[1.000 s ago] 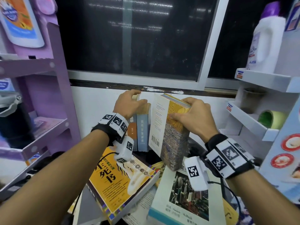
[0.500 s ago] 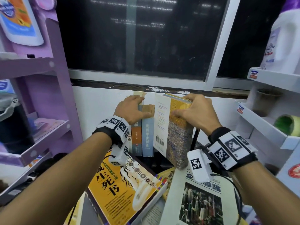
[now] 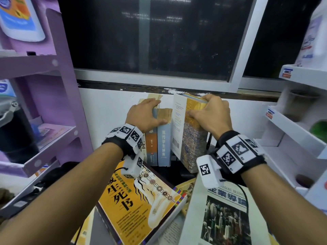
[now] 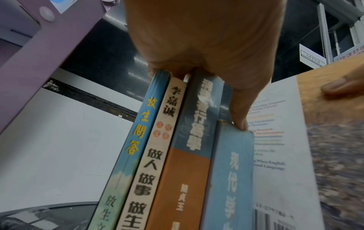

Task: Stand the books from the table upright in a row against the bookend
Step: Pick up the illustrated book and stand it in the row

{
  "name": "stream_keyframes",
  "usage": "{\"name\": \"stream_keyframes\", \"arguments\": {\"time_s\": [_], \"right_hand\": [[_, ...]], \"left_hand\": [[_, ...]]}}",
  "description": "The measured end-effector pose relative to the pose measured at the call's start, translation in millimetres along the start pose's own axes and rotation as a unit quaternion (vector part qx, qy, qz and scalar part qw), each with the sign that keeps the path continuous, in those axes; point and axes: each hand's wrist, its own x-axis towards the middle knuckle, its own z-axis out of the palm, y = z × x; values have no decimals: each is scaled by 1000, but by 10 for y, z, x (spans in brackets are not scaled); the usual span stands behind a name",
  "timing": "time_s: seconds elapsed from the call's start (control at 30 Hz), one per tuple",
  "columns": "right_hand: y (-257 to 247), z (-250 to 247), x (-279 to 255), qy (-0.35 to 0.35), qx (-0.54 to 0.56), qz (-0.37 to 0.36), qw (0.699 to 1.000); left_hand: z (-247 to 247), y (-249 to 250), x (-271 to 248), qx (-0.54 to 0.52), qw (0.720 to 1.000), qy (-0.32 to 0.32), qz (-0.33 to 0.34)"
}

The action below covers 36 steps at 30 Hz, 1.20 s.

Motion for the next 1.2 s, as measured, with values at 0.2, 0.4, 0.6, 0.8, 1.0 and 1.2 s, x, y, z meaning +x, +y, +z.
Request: {"name": "stream_keyframes", "arguments": {"time_s": [0.2, 0.4, 0.6, 0.8, 1.0, 1.2], "right_hand": [[-80, 257, 39, 27, 4, 15, 1000], [-103, 538, 5, 28, 3, 16, 999], [-27, 678, -113, -2, -2, -12, 1000], [105, 657, -167, -53, -28, -70, 996], [169, 619, -252, -132, -59, -113, 983], [173, 563, -288, -106, -82, -121, 984]], "left_hand": [[6, -5, -2, -8, 1000, 7, 0], [23, 1, -13, -9, 1000, 26, 4], [36, -6, -16, -7, 999, 33, 10], [37, -16, -20, -5, 999, 34, 15], [42, -30, -15, -3, 999, 36, 21], [40, -29, -18, -4, 999, 34, 24]]}}
